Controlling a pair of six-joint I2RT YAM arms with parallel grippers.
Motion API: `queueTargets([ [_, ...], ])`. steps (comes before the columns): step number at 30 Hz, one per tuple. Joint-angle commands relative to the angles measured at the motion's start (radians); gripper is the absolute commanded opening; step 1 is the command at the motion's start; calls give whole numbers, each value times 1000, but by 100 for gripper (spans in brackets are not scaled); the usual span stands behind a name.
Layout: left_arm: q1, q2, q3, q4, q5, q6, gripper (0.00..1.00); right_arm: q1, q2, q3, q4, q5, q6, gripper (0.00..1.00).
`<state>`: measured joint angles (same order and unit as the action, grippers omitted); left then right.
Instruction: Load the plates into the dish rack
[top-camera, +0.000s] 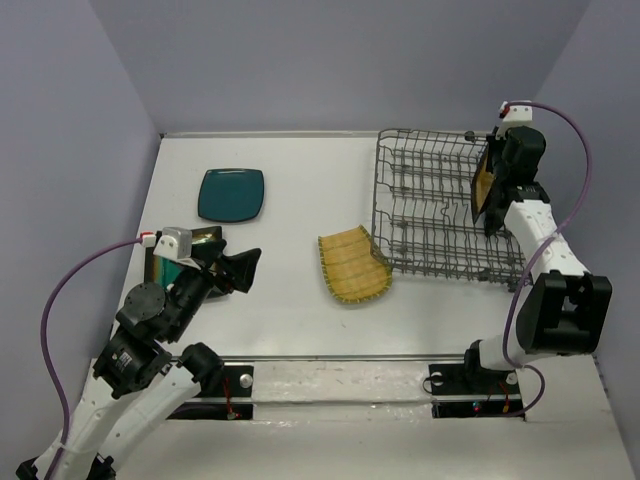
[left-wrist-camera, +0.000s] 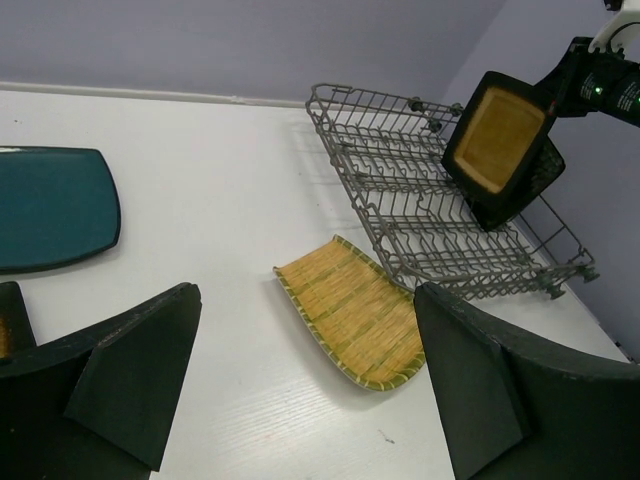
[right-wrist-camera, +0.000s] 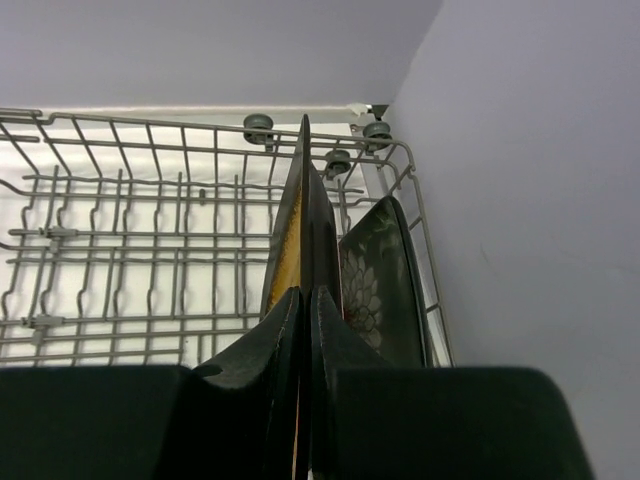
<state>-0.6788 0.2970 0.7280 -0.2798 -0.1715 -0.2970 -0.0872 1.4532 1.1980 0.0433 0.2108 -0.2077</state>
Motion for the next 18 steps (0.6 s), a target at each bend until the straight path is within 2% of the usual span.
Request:
queueTargets([
  [1,-2,17,13,30,-14,12,99,-13,-4,57,263,30,-100,7],
  [7,7,27,13,30,-13,13,99,-13,30,32,343,39,-116,7],
  [14,16,33,13,31,-5,13,99,-13,16,-87,478,55,-95,7],
  [18,18,33,13,31,-5,13,99,-13,15,-136,501,44,-84,7],
])
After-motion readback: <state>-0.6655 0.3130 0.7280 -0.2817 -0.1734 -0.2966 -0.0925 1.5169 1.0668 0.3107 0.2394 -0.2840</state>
